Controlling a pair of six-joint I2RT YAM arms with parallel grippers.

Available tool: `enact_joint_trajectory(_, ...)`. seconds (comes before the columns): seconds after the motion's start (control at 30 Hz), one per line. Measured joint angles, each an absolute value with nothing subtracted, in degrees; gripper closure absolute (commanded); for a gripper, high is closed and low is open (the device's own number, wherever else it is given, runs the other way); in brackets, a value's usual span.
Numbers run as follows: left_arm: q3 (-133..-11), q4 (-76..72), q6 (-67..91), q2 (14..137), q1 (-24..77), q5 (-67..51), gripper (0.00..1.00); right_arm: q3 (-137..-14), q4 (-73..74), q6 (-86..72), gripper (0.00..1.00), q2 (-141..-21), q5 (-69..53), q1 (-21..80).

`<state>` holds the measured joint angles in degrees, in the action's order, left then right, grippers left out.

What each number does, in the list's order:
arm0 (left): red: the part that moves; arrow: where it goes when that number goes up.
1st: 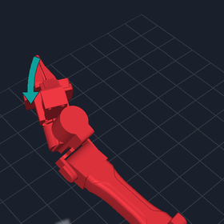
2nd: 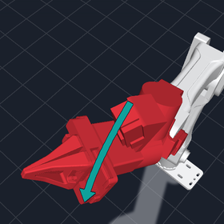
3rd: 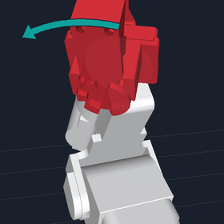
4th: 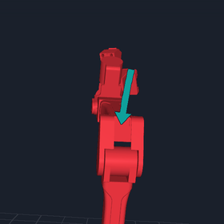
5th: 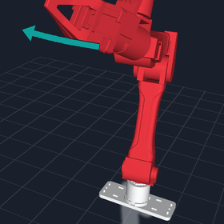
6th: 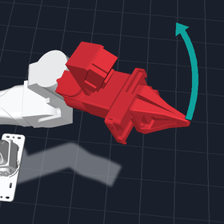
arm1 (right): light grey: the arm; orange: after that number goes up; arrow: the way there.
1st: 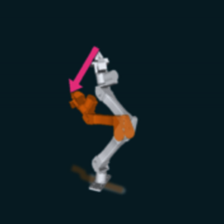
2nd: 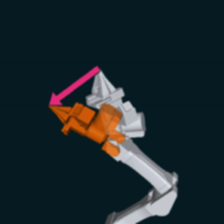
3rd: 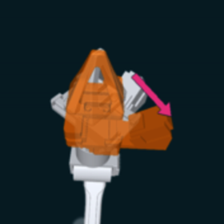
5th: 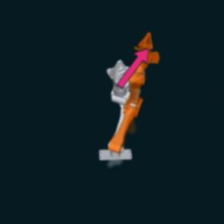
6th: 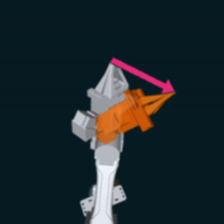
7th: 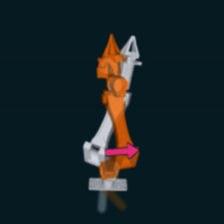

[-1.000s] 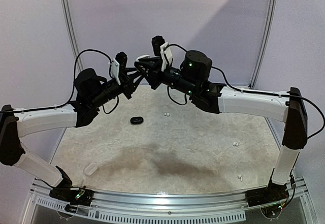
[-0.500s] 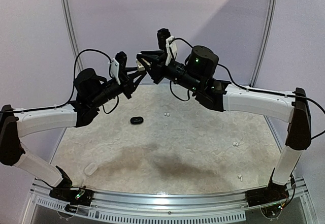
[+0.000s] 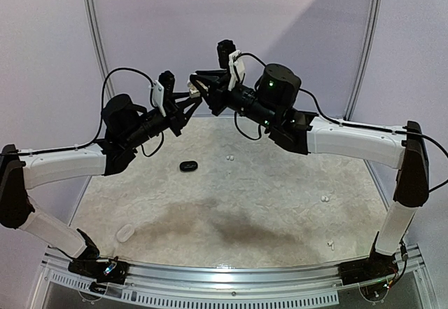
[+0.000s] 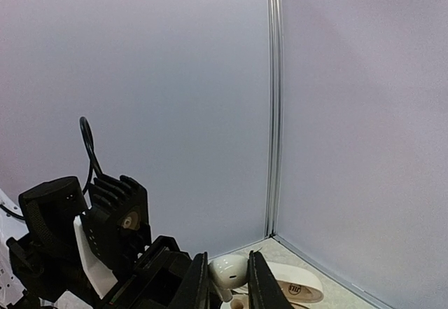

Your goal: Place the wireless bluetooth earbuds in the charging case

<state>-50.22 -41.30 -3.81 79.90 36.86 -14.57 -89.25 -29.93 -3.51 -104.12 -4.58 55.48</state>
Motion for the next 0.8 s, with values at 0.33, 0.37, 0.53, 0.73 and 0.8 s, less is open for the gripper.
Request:
enact_joint_trajectory(0.33,-50.2,-41.3,-3.8,79.9,36.9,-14.8,1.0,-89.2,-29.6,-3.3,1.0,-104.9,-3.4,55.5)
enact_joint_trajectory(0.37,-50.2,-41.3,-3.8,79.9,36.9,-14.8,1.0,-89.2,-29.6,-3.3,1.0,-105.0,-3.4,55.5)
enact_joint_trajectory(0.53,-50.2,-41.3,-3.8,79.9,36.9,-14.8,1.0,-89.2,-29.3,-3.1,1.0,-105.9,-3.4,55.5)
enact_joint_trajectory(0.73,-50.2,-41.2,-3.8,79.9,36.9,-14.7,1.0,-89.1,-29.4,-3.1,1.0,-106.0,-3.3,55.5)
enact_joint_trajectory(0.8,-50.2,-41.1,-3.8,79.9,36.9,-14.7,1.0,-88.8,-29.7,-3.1,0.93,-106.0,-3.2,55.5)
